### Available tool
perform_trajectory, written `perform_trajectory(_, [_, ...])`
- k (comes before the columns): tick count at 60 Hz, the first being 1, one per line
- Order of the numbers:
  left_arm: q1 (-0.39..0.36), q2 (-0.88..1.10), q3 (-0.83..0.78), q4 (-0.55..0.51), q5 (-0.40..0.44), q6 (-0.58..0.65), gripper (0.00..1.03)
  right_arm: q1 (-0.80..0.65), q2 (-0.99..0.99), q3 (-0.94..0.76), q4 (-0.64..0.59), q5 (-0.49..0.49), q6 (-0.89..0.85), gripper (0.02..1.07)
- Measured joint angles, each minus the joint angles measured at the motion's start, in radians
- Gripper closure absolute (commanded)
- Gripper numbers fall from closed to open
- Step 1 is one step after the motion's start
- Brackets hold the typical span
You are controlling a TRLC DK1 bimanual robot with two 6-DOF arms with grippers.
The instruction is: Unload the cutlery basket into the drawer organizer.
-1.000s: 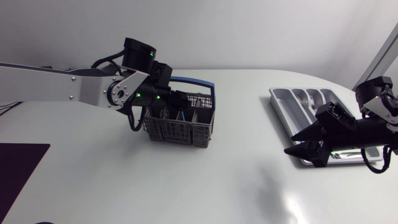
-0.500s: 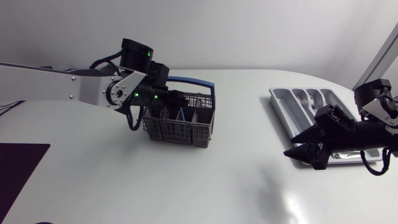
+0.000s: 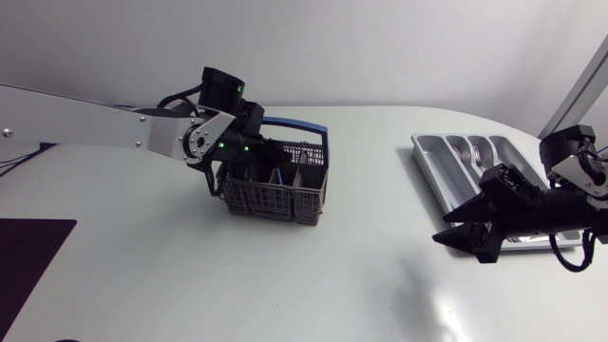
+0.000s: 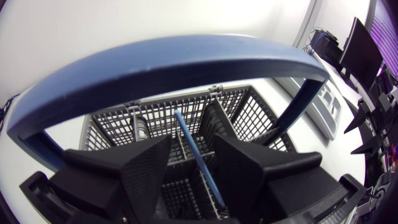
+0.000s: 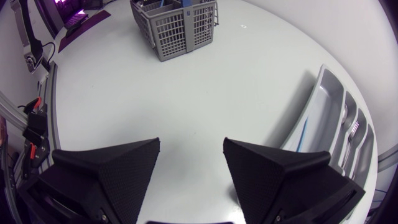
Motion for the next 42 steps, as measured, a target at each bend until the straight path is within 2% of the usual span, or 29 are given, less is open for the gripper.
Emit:
perform_trajectory(24, [0.000,0.011,0.005,0.050,0.000,-0.008,0.96,0.000,0.002,-0.015,0.013,0.000,-0.016,0.32])
perform_trajectory(42, [-0.014,-0.031,-0.080,0.166,0.009,-0.016,0.98,0.000,0.002,-0.026,0.021,0.000,-0.016,0.32])
